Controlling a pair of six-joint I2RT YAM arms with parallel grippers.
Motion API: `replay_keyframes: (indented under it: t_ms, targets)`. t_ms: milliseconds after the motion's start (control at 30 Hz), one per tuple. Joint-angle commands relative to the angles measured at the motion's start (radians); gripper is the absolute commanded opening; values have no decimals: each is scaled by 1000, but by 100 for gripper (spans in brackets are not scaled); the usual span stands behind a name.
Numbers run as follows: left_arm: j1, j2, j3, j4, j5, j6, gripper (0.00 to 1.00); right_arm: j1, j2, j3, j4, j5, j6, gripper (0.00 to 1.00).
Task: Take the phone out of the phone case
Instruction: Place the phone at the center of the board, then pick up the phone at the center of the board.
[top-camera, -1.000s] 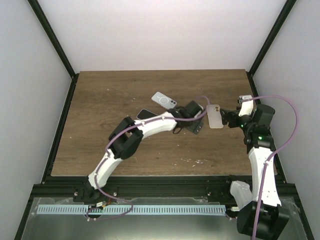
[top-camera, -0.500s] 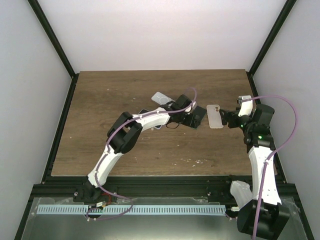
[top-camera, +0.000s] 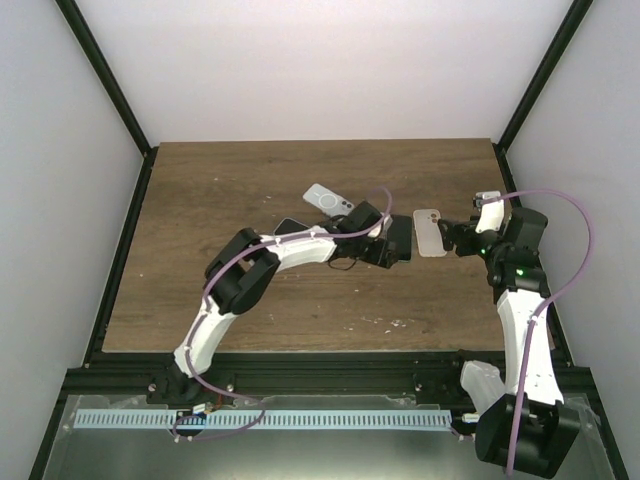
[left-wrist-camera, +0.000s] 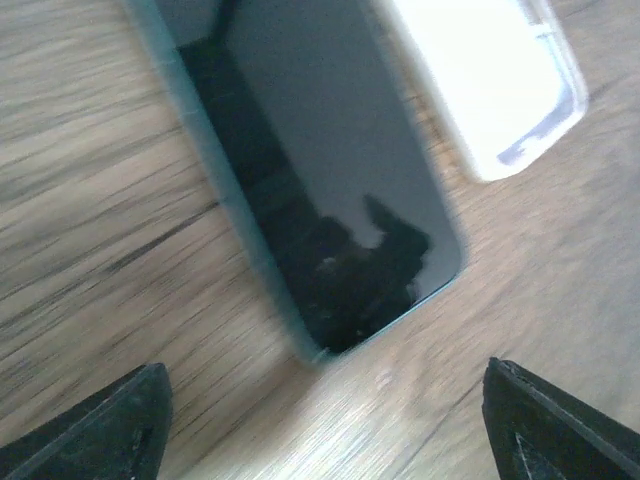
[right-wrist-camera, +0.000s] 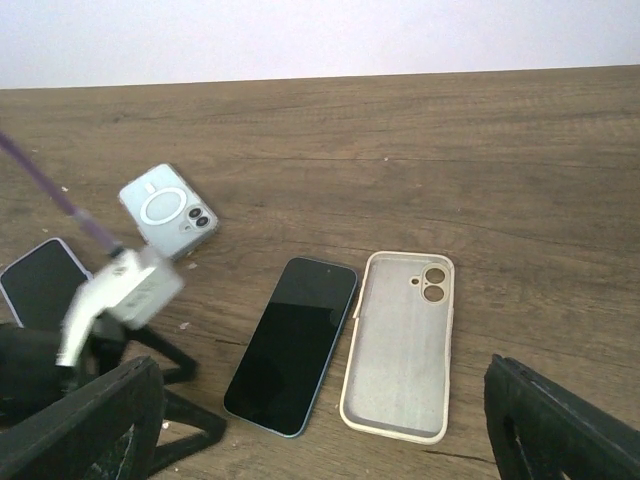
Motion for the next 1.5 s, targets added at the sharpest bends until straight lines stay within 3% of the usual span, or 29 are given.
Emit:
replay_keyframes:
  t_ms: [0,100,267,433,700,900,1067,1233,1467]
  targets:
    - [31,-191,-182,-33,-274,-54,89,0,-3,24,-5,-14,-14,88]
    - [68,-293,-283,-51,-393,-80,98,0,-2,26,-7,-23,-17,88]
    - [168,-328,-297,-198,-482,-126,100,0,4,28,-11,-35,-22,88]
    - [298,-305,-280,-262,-458,-163,100,0,7,28,-14,-49,-29,88]
    - [391,-216,-214,-263,-428,-109,100,0,25,29,-20,-56,-39,88]
    - [394,-128,-154,-208,-211,-15,93,1,35,29,-20,-59,-42,88]
    - [361,-152,-215,-127,-93,20,88,1,49,29,-21,-61,-46,88]
    - [281,-221,-319,-109,-84,24,85,0,66,30,-26,-70,-54,88]
    - [130,-477,-628,-60,-129,-70,78,0,87,32,-36,-81,-59,88]
